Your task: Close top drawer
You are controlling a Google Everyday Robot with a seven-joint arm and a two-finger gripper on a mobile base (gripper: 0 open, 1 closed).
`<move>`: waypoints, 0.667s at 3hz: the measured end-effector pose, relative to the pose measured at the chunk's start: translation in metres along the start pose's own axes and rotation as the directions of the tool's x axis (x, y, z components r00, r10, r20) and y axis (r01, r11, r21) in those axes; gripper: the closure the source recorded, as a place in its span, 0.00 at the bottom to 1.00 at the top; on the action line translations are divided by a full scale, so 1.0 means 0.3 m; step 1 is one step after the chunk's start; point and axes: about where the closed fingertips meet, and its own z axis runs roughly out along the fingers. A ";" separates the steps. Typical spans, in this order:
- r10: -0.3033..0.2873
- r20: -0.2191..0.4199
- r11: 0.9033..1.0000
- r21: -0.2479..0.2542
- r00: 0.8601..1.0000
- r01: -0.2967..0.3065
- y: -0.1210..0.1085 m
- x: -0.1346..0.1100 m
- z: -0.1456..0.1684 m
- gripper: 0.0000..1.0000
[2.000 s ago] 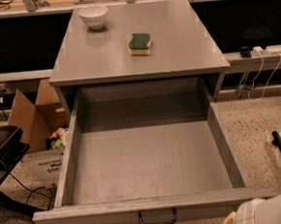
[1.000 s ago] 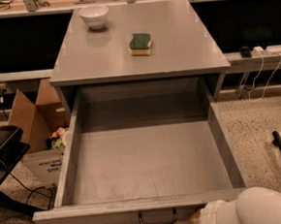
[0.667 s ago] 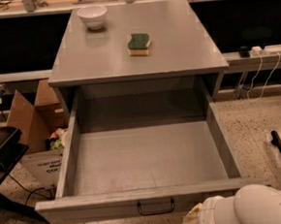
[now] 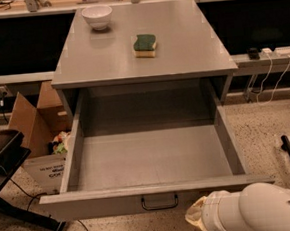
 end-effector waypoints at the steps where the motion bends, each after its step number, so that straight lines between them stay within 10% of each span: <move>1: -0.031 0.044 0.998 0.059 0.999 0.028 -0.082 -0.079 -0.016 1.00; 2: -0.075 0.082 0.993 0.102 0.994 0.066 -0.169 -0.168 -0.013 1.00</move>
Offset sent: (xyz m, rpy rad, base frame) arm 0.1236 0.0316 0.0575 0.0430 -0.2579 0.0489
